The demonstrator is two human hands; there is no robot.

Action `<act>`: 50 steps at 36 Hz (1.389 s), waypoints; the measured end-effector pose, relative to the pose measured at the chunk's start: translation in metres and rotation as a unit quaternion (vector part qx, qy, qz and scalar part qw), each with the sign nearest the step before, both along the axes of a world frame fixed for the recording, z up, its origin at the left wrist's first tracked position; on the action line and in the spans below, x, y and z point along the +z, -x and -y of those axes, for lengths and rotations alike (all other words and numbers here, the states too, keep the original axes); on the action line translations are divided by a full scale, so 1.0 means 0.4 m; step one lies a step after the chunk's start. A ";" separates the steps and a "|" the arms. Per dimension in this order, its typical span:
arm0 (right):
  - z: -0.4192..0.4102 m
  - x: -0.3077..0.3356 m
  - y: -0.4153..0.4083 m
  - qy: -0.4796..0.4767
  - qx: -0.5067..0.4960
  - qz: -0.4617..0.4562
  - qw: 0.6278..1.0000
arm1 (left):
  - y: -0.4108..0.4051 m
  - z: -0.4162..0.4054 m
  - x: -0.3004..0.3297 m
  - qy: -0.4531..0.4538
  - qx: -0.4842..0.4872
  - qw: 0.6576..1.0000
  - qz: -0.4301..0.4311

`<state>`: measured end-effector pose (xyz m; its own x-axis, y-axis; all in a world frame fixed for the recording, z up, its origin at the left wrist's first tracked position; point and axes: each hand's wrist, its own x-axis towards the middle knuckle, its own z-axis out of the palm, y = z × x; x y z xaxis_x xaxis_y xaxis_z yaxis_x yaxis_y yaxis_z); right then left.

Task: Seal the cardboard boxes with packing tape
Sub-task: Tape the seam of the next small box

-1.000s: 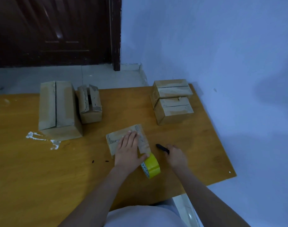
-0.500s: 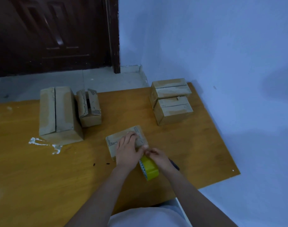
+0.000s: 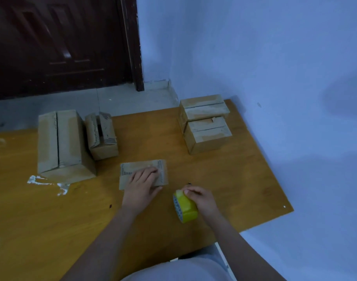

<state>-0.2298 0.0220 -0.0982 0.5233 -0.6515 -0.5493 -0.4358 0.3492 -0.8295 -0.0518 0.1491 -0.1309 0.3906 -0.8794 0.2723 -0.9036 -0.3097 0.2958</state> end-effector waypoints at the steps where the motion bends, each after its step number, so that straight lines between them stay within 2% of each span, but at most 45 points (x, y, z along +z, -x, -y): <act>1: 0.004 -0.001 0.002 0.002 -0.001 0.002 1.000 | -0.011 -0.011 0.006 -0.002 -0.011 1.000 0.002; 5: 0.013 -0.012 0.009 -0.007 -0.029 0.018 0.999 | -0.006 -0.021 0.026 -0.040 0.030 0.999 0.009; 13: 0.003 -0.029 0.002 -0.004 -0.021 0.031 0.999 | 0.018 -0.008 0.006 -0.025 0.060 0.998 0.002; 15: 0.004 -0.032 0.004 -0.003 -0.021 0.031 0.999 | 0.011 -0.010 0.016 -0.021 0.060 0.997 -0.035; 18: 0.005 -0.029 0.006 0.004 -0.011 0.026 1.000 | 0.002 0.010 0.052 -0.005 0.104 0.983 -0.154; 20: 0.006 -0.032 0.006 0.007 -0.006 0.024 1.000 | -0.002 0.036 0.069 -0.013 0.138 0.974 -0.181; 26: 0.006 -0.030 0.003 0.003 -0.007 0.009 1.000 | 0.009 0.106 0.094 -0.116 0.230 0.957 -0.136; 30: 0.003 -0.019 0.000 -0.005 -0.009 0.005 1.000 | 0.004 0.144 0.101 -0.206 0.238 0.943 -0.109; 37: -0.003 -0.013 0.005 -0.002 0.021 -0.011 1.000 | 0.001 0.151 0.088 -0.180 0.236 0.952 -0.068; 46: -0.008 -0.003 -0.001 -0.013 0.035 -0.008 0.999 | -0.008 0.141 0.068 -0.156 0.194 0.965 -0.084; 50: -0.009 -0.004 -0.010 -0.003 0.044 -0.009 0.999 | -0.011 0.139 0.063 -0.111 0.196 0.970 -0.092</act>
<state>-0.2257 0.0256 -0.0998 0.5689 -0.6006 -0.5618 -0.4790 0.3133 -0.8200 -0.0475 0.0936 -0.1058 0.7308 -0.6824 -0.0126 -0.6416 -0.6932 0.3285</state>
